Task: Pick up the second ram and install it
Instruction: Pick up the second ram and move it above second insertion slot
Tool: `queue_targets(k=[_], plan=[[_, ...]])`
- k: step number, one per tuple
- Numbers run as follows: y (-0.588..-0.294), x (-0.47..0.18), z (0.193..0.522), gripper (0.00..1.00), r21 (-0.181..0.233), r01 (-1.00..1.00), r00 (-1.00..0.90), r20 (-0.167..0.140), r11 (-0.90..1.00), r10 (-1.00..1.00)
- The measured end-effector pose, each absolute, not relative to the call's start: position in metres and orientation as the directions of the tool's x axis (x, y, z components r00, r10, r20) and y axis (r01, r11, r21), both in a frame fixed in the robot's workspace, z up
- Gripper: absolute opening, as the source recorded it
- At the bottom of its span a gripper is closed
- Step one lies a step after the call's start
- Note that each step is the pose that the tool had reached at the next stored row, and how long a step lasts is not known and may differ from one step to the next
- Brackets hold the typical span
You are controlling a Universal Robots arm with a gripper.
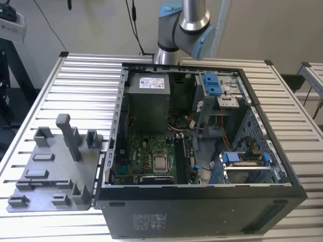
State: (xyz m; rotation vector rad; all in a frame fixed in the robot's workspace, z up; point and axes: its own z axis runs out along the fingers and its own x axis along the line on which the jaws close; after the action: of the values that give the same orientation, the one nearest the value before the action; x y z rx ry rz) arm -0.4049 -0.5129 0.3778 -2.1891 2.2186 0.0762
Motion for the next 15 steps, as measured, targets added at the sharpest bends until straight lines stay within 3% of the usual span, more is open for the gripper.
queue_targets(k=[1,3,5,6,15], plan=[[-0.5129,-0.405,0.3778,0.24,0.018,-1.0,-0.014,-0.051,0.013,-0.999],[-0.5129,-0.405,0.3778,0.36,0.018,-1.0,-0.014,-0.051,0.013,-0.999],[-0.5129,-0.405,0.3778,0.36,0.018,-1.0,-0.014,-0.051,0.013,-0.999],[-0.5129,-0.405,0.3778,0.42,0.018,-1.0,-0.014,-0.051,0.013,-0.999],[-0.5129,-0.405,0.3778,0.42,0.018,-1.0,-0.014,-0.051,0.013,-0.999]])
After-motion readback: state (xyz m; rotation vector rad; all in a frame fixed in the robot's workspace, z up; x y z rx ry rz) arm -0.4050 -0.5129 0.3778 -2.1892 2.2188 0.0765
